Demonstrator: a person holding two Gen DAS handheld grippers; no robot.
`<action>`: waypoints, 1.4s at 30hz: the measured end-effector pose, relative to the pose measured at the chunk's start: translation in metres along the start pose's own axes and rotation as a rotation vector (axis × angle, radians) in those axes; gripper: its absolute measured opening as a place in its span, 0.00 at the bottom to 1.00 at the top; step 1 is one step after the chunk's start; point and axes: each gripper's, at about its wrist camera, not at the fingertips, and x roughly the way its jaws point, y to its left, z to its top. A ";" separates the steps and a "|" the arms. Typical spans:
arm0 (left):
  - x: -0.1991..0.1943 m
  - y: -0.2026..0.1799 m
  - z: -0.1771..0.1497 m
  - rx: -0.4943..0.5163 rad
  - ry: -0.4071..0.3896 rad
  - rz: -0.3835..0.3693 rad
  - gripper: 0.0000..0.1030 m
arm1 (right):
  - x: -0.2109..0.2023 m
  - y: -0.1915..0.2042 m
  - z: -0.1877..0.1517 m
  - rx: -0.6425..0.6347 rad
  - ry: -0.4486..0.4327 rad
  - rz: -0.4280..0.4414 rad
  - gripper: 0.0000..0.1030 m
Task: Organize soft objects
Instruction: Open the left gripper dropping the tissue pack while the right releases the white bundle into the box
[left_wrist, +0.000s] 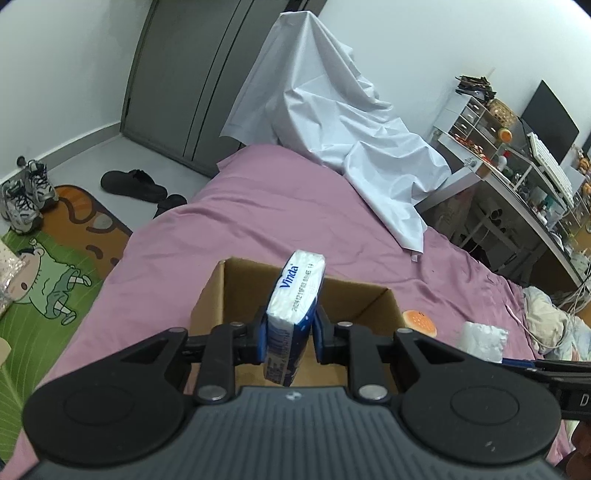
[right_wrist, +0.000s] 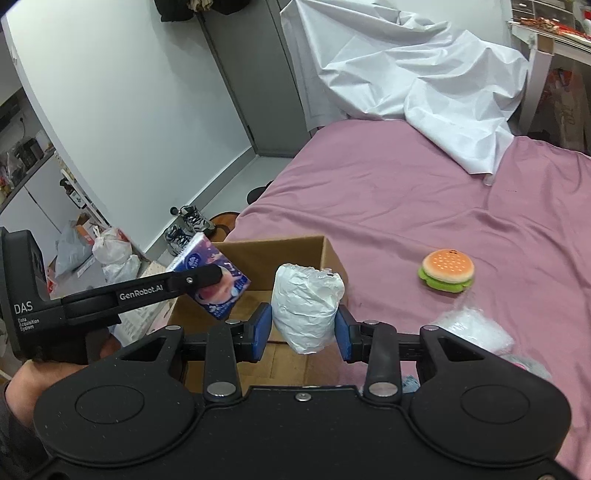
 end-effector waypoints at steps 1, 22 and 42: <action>0.001 0.002 0.000 -0.008 0.000 -0.001 0.21 | 0.002 0.002 0.000 -0.005 0.001 0.001 0.35; -0.042 0.006 -0.016 -0.096 -0.110 0.068 0.61 | 0.051 0.027 0.006 -0.074 0.021 -0.016 0.36; -0.067 -0.007 -0.037 -0.095 -0.188 0.210 0.89 | 0.010 -0.010 -0.003 0.027 -0.071 -0.084 0.88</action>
